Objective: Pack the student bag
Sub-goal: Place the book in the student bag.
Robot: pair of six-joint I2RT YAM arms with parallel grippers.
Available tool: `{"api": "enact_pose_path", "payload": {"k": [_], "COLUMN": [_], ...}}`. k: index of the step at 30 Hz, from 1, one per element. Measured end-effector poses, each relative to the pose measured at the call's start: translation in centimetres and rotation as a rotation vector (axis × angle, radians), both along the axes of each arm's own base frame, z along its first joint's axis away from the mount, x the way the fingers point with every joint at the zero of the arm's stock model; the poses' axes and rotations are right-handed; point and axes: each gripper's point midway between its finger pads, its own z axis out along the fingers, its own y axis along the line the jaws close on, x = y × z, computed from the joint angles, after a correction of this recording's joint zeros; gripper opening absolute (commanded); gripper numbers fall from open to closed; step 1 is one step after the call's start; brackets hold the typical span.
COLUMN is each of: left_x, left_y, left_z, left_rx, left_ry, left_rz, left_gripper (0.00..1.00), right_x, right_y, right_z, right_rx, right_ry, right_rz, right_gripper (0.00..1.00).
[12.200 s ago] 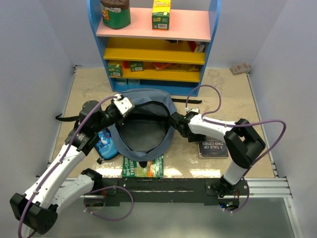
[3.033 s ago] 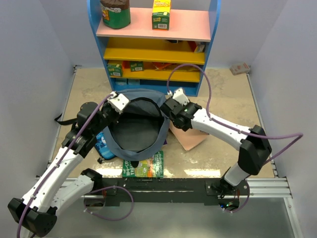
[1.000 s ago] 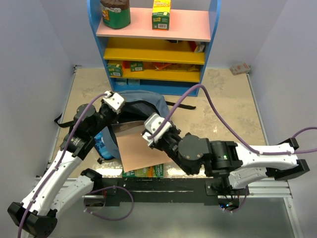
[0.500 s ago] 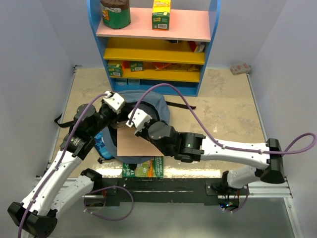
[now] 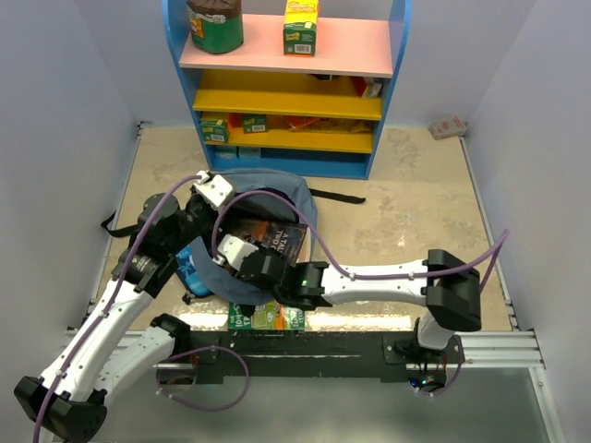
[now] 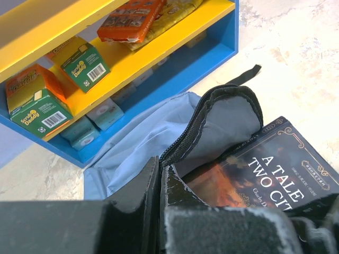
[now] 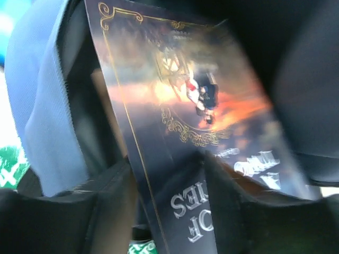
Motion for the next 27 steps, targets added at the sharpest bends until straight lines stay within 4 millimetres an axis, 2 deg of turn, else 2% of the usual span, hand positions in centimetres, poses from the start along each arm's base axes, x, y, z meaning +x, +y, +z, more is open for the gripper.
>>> {"api": "enact_pose_path", "payload": {"k": [3, 5, 7, 9, 13, 15, 17, 20, 24, 27], "left_x": [-0.1, -0.1, -0.2, -0.2, -0.2, -0.2, -0.2, -0.3, -0.4, -0.4], "left_y": [-0.1, -0.1, -0.2, -0.2, -0.2, -0.2, -0.2, -0.3, -0.4, -0.4], "left_z": [0.0, -0.1, -0.1, -0.1, -0.1, -0.1, -0.1, -0.1, -0.2, -0.2], "left_rx": [0.000, 0.000, 0.000, 0.000, 0.000, -0.001, -0.001, -0.001, -0.002, -0.002], "left_ry": [0.001, 0.003, 0.005, 0.005, 0.006, 0.005, 0.006, 0.008, 0.009, 0.010], "left_rz": [-0.006, -0.009, -0.011, -0.015, -0.016, -0.017, -0.018, -0.021, -0.028, -0.031], "left_gripper": [0.06, 0.06, 0.06, 0.06, 0.06, 0.06, 0.06, 0.06, 0.06, 0.06], "right_x": [-1.0, -1.4, -1.6, -1.6, -0.2, 1.3, 2.9, 4.6, 5.1, 5.8], "right_y": [0.1, -0.2, -0.6, -1.4, -5.1, -7.6, -10.5, -13.1, -14.3, -14.9], "right_z": [-2.6, -3.1, -2.3, 0.2, 7.6, 10.0, 10.7, 8.5, 3.1, 1.2], "right_rx": [-0.040, -0.044, -0.019, 0.057, 0.330, 0.466, 0.561, 0.616, 0.595, 0.628], "right_ry": [0.071, 0.103, 0.114, 0.119, 0.120, 0.133, 0.149, 0.193, 0.304, 0.368], "right_rz": [0.004, -0.009, -0.023, -0.053, -0.172, -0.253, -0.346, -0.445, -0.484, -0.495], "right_gripper": [0.99, 0.99, 0.99, 0.99, 0.99, 0.99, 0.99, 0.99, 0.99, 0.99]}}
